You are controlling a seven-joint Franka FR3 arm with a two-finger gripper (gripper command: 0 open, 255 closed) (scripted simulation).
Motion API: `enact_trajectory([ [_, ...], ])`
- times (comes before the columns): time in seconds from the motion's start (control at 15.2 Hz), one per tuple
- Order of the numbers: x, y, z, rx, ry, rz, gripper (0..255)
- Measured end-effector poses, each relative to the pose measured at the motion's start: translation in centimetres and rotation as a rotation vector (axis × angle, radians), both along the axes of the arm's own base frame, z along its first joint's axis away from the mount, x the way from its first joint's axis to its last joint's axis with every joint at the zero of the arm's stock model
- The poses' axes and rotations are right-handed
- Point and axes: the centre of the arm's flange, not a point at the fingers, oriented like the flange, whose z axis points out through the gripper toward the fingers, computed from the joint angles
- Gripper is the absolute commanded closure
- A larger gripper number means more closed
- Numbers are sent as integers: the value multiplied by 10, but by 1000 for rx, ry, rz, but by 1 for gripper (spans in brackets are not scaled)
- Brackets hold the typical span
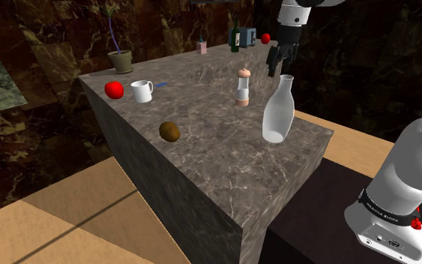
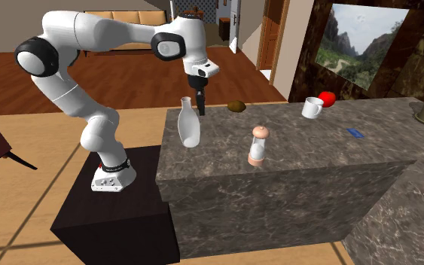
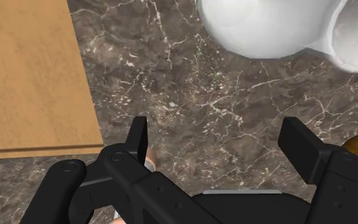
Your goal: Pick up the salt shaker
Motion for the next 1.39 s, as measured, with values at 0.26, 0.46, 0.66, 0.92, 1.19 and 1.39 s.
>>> enact_trajectory([
  [0.26, 48, -15, -6, -5, 4, -4, 0],
  [0.46, 85, -31, -9, -9, 6, -8, 0],
  [0.66, 122, -49, -11, -13, 10, -12, 0],
  [0.92, 172, -69, -19, -19, 15, -16, 0],
  [1.19, 217, -89, -27, -24, 19, -21, 0],
  [1.39, 248, -105, -33, -27, 22, -24, 0],
])
